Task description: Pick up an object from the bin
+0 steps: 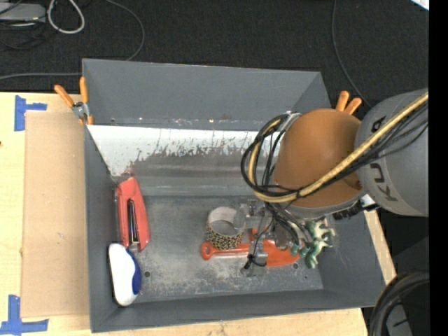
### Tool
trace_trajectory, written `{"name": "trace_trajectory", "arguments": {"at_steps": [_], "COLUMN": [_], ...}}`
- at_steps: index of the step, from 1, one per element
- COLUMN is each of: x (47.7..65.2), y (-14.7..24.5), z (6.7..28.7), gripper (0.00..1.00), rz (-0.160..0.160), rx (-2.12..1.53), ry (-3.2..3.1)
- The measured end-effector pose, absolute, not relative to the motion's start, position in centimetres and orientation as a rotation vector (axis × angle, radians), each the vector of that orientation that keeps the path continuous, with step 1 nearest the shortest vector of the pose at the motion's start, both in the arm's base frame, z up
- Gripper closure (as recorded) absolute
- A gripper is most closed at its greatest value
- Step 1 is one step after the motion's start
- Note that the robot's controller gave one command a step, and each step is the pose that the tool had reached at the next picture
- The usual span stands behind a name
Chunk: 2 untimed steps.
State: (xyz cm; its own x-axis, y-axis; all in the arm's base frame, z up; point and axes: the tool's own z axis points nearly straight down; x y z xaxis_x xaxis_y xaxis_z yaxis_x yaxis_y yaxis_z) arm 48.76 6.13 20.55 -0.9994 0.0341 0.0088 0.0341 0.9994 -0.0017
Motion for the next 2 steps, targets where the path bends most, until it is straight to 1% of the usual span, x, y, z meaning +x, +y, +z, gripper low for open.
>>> {"name": "trace_trajectory", "arguments": {"at_steps": [1,2], "x": [48.6,49.6], "y": [6.6,5.3], "z": [20.4,20.3], "gripper": [0.0,0.0], "rz": [-0.001,-0.006], "rx": [-0.055,-0.016], "ry": [-3.138,-3.136]}}
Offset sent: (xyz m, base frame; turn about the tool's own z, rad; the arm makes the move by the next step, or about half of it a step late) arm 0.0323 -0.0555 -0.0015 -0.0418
